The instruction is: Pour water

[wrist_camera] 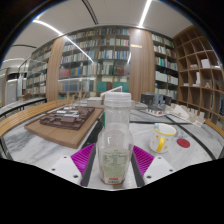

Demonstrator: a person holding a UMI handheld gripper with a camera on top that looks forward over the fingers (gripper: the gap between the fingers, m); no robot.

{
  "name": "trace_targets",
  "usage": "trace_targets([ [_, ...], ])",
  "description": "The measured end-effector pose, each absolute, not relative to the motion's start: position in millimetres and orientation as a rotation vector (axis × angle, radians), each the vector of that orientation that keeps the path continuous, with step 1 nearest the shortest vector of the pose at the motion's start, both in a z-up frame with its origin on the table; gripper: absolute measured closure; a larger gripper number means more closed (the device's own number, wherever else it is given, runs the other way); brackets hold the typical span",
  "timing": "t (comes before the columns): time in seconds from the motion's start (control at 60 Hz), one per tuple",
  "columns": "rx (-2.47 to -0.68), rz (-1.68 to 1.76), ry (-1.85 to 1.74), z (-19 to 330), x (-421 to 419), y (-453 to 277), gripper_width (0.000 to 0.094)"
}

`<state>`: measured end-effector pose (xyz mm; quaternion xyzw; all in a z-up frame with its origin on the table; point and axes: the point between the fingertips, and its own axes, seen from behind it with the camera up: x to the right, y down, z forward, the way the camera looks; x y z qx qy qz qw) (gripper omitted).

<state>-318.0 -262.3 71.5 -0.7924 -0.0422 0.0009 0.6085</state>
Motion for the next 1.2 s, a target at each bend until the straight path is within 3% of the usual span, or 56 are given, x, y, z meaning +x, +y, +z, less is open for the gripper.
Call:
trace_targets([
  [0.05, -1.799, -0.027, -0.086, 75, -315, -257, 0.0401],
  [0.233, -1.761, 0.005, -0.083, 82, -310, -254, 0.0522],
  [0.4, -1.711, 0.225, -0.052, 131, -326, -254, 0.0534],
  [0.683, -1.472, 1.342, 0.464, 291, -340, -234, 0.0536],
  [0.817, -1.184, 1.98, 0.853, 318, -298, -208, 0.0538],
  [0.967, -0.92, 2.221, 1.183, 271, -229, -179, 0.0536],
  [1.1, -0.852, 2.237, 1.335, 232, -215, -171, 0.0535],
  [1.2, -0.862, 2.226, 1.361, 223, -216, -155, 0.0532],
])
